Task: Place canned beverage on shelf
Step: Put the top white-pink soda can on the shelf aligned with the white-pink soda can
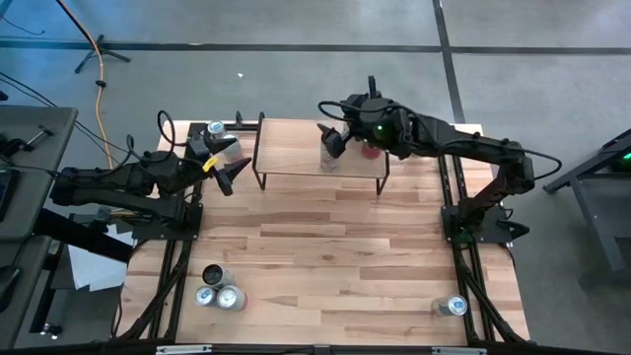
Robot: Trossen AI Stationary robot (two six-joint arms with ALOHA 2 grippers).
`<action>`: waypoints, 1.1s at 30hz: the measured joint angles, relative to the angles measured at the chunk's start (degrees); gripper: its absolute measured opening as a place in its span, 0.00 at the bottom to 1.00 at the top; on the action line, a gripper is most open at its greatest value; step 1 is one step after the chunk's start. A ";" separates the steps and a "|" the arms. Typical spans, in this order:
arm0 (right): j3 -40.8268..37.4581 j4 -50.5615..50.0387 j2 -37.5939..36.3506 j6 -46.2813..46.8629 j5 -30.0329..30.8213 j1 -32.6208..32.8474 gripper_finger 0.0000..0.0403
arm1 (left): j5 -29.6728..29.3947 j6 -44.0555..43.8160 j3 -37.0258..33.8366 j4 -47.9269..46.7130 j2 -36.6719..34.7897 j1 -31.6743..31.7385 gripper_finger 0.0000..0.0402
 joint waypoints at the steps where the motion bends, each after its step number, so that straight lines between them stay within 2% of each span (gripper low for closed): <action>1: 1.03 -1.83 0.00 -0.19 -2.55 0.21 0.96 | 1.43 0.06 0.00 1.08 0.00 0.01 0.75; 5: 5.59 -9.00 0.00 1.97 -12.77 1.57 0.96 | 4.93 0.32 0.04 5.63 0.88 0.30 0.70; 8: 9.04 -13.15 0.00 2.86 -19.41 2.95 0.96 | 8.35 0.36 0.41 7.95 2.54 2.23 0.60; 10: 11.32 -15.26 0.02 3.10 -20.45 4.13 0.96 | 12.86 0.94 2.33 7.80 5.45 4.34 0.49; 13: 14.57 -18.33 0.04 1.95 -20.37 5.47 0.96 | 20.87 3.79 5.87 7.03 11.77 7.36 0.26; 15: 17.56 -21.57 0.13 2.09 -18.83 6.35 0.93 | 25.73 6.04 8.52 7.26 16.86 9.10 0.09; 16: 18.94 -23.19 0.03 2.63 -17.14 6.87 0.91 | 27.64 6.59 9.76 7.06 19.23 9.88 0.05; 18: 21.41 -29.11 -0.11 4.26 -11.46 8.26 0.83 | 29.79 6.85 12.17 7.50 23.73 11.33 0.04; 21: 23.08 -40.76 -0.04 10.07 -2.10 10.87 0.65 | 30.26 6.89 13.51 7.48 29.28 12.66 0.03; 24: 21.90 -50.91 -0.04 18.47 3.76 13.53 0.38 | 30.42 6.89 13.51 8.62 33.32 13.58 0.01; 27: 18.56 -57.98 0.01 24.73 6.48 16.16 0.08 | 30.43 7.18 13.62 9.78 36.92 14.19 0.01; 28: 16.84 -57.95 -0.15 25.86 7.23 16.96 0.05 | 30.47 7.39 13.60 10.28 38.11 14.39 0.00; 33: 5.79 -57.76 -4.35 33.88 5.70 20.10 0.05 | 31.55 8.14 13.60 13.78 42.59 15.58 0.00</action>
